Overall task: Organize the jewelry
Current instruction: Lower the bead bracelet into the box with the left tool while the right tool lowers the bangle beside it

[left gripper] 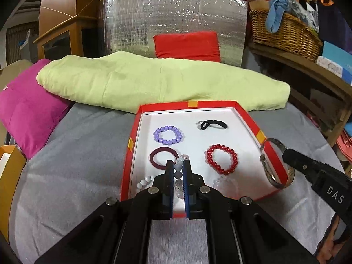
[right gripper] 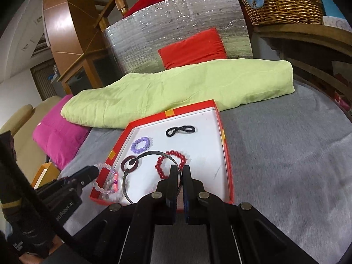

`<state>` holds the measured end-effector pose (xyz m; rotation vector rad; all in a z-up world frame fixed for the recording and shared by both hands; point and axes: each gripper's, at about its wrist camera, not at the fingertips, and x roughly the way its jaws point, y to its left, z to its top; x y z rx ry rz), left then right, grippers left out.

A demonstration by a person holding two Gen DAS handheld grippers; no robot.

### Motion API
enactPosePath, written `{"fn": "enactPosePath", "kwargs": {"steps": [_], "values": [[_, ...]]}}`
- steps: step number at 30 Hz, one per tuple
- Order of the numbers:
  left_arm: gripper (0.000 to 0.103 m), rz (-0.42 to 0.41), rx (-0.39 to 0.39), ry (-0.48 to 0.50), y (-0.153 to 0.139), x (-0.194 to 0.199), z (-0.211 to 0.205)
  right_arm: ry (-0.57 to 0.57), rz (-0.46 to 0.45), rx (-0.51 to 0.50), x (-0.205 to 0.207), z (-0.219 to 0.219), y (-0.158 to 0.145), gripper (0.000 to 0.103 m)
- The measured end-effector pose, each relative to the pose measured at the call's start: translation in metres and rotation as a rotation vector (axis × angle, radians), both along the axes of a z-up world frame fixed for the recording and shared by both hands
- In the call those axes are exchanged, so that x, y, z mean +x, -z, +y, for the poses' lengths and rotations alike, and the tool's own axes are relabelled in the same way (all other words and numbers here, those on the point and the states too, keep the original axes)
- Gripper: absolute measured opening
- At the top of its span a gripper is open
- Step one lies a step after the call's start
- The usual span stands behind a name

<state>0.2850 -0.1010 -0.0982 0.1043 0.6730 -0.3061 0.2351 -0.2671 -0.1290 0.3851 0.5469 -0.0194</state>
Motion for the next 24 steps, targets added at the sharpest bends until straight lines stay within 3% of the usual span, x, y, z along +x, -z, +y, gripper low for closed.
{"fn": "enactPosePath", "kwargs": {"steps": [12, 24], "values": [[0.008, 0.018, 0.109, 0.018, 0.011, 0.046, -0.028, 0.037, 0.046, 0.080, 0.061, -0.029, 0.007, 0.004], [0.008, 0.095, 0.072, 0.060, 0.023, 0.071, -0.037, 0.068, 0.166, 0.135, 0.111, -0.043, 0.024, 0.004]]}}
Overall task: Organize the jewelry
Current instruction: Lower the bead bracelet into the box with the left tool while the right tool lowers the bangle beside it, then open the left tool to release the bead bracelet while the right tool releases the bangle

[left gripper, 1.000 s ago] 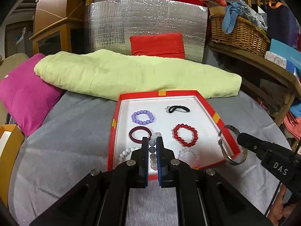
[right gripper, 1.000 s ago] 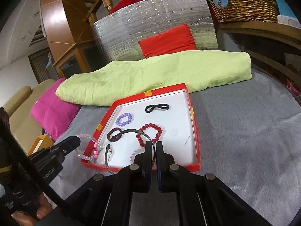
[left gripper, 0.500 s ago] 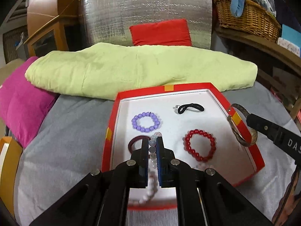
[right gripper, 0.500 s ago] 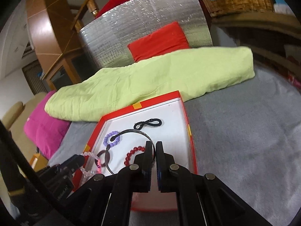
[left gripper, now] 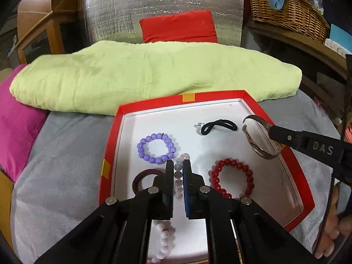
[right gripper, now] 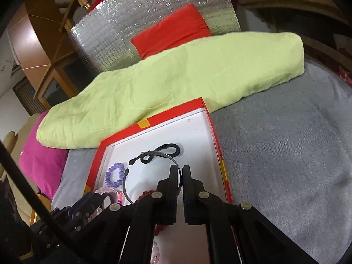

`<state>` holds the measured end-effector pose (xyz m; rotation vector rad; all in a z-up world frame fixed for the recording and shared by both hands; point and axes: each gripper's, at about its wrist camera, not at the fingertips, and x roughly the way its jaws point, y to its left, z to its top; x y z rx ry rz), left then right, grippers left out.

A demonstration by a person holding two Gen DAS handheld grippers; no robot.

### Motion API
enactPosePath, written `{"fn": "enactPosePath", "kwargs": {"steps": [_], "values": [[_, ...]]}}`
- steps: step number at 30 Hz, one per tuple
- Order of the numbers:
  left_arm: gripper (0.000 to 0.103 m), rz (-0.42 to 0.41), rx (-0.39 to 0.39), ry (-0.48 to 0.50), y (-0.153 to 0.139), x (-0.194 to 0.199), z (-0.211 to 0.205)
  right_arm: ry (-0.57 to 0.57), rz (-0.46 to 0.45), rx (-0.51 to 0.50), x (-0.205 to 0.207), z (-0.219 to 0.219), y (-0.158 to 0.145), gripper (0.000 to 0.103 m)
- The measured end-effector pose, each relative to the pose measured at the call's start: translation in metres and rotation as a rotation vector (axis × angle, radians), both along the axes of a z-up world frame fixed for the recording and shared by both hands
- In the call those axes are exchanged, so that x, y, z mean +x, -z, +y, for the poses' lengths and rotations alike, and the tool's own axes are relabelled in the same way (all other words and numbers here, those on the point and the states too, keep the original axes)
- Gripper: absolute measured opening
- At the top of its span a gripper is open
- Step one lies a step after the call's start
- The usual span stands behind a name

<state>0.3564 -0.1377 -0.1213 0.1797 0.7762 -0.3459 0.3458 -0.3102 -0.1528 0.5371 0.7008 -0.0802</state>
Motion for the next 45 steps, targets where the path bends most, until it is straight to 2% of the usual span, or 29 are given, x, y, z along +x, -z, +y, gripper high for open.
{"fn": "enactPosePath", "kwargs": {"steps": [4, 15, 26, 45], "values": [[0.008, 0.015, 0.017, 0.004, 0.006, 0.003, -0.003, 0.005, 0.019, -0.001, 0.007, -0.001, 0.004, 0.004], [0.008, 0.051, 0.006, 0.044, 0.011, 0.002, -0.009, 0.007, 0.054, 0.025, 0.016, -0.005, 0.012, 0.004], [0.008, 0.094, 0.033, 0.021, 0.022, 0.006, -0.003, 0.000, 0.078, 0.010, 0.023, -0.001, 0.019, 0.008], [0.008, 0.123, 0.047, 0.020, 0.023, 0.004, -0.001, 0.012, 0.096, -0.014, 0.018, 0.000, 0.025, 0.008]]}}
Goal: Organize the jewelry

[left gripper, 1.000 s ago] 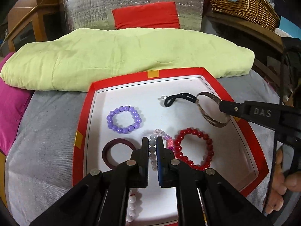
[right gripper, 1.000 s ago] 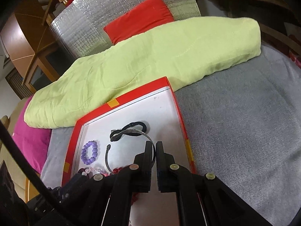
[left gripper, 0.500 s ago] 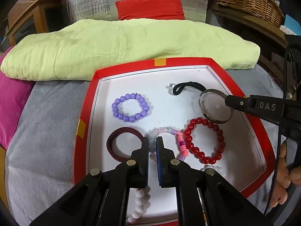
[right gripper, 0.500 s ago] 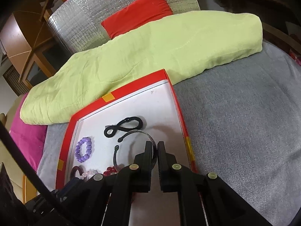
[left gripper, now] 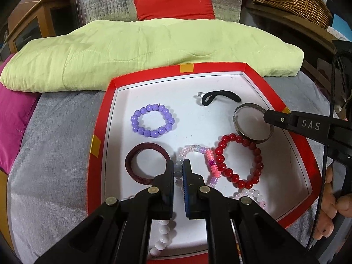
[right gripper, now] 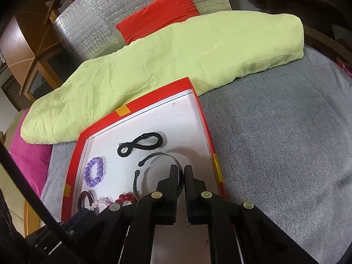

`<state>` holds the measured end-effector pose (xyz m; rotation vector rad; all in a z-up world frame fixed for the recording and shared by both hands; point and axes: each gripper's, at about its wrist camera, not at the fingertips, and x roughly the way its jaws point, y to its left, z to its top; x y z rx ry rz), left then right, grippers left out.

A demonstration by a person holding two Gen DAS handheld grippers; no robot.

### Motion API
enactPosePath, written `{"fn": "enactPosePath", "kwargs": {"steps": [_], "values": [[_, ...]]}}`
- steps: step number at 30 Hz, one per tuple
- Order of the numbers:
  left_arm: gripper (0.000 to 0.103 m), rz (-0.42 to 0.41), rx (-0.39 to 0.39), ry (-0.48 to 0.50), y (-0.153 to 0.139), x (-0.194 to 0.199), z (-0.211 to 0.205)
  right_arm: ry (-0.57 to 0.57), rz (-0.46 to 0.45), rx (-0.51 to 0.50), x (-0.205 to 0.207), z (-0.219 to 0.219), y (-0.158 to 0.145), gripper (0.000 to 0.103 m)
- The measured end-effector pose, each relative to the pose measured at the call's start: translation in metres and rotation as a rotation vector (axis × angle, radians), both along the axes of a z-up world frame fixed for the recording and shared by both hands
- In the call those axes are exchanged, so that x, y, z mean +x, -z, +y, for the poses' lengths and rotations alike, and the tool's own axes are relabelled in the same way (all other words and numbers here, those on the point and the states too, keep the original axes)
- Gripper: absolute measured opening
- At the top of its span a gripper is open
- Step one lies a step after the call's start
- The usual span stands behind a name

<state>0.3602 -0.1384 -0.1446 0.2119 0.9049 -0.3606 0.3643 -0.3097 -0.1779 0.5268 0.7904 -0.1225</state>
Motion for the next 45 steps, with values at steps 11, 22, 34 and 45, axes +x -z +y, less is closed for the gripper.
{"fn": "enactPosePath", "kwargs": {"steps": [11, 22, 34, 45], "values": [[0.043, 0.006, 0.000, -0.008, -0.001, -0.002, 0.001, -0.005, -0.005, 0.003, -0.005, 0.000, -0.004, 0.023], [0.071, -0.101, 0.008, -0.145, -0.030, -0.009, 0.018, -0.035, -0.034, -0.047, -0.018, 0.006, -0.023, 0.023], [0.081, -0.228, 0.031, -0.312, -0.055, -0.031, 0.055, -0.064, -0.060, -0.137, -0.044, 0.027, -0.040, 0.057], [0.081, -0.250, -0.008, -0.332, -0.072, -0.070, 0.085, -0.130, -0.091, -0.242, -0.099, 0.062, -0.062, 0.057]]}}
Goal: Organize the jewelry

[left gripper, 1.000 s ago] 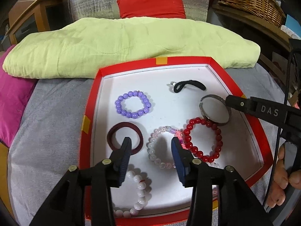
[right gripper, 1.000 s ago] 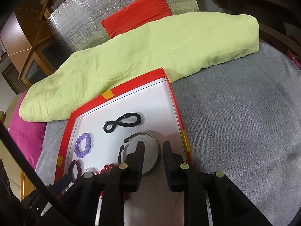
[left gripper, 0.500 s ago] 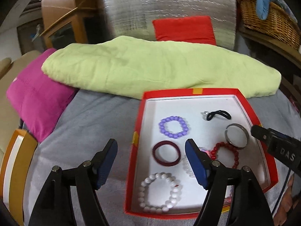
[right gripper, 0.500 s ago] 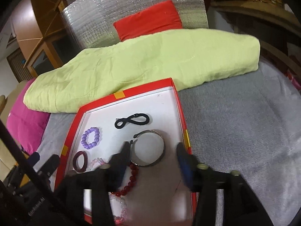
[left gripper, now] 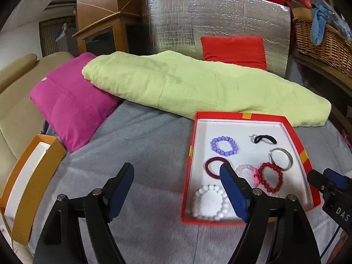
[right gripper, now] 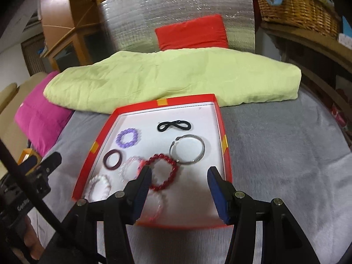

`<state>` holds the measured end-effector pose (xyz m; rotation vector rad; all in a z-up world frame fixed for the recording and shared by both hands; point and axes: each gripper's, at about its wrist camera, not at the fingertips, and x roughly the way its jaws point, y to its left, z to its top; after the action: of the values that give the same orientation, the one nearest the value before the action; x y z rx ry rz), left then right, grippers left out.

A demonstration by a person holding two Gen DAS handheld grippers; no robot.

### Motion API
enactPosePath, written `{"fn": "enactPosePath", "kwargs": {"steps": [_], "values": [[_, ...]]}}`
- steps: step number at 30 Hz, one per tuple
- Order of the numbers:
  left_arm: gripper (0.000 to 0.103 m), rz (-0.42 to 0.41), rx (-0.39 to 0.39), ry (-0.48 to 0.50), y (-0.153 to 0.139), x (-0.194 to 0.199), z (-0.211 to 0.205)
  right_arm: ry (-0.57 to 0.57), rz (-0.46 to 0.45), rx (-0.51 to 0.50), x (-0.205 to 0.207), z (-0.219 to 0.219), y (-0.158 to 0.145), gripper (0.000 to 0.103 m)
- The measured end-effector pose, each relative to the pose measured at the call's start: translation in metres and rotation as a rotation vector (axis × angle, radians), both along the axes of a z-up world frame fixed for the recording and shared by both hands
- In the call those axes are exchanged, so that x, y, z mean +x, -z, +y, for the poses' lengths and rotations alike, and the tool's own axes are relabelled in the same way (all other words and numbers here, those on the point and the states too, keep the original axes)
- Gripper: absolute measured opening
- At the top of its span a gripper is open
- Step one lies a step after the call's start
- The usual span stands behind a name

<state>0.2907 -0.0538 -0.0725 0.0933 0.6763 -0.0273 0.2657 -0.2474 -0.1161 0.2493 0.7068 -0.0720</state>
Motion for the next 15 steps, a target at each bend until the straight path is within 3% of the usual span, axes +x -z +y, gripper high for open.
{"fn": "enactPosePath", "kwargs": {"steps": [15], "values": [[0.081, 0.028, -0.003, 0.047, -0.002, -0.059, 0.011, 0.009, -0.003, -0.117, -0.100, 0.016, 0.002, 0.059]]}}
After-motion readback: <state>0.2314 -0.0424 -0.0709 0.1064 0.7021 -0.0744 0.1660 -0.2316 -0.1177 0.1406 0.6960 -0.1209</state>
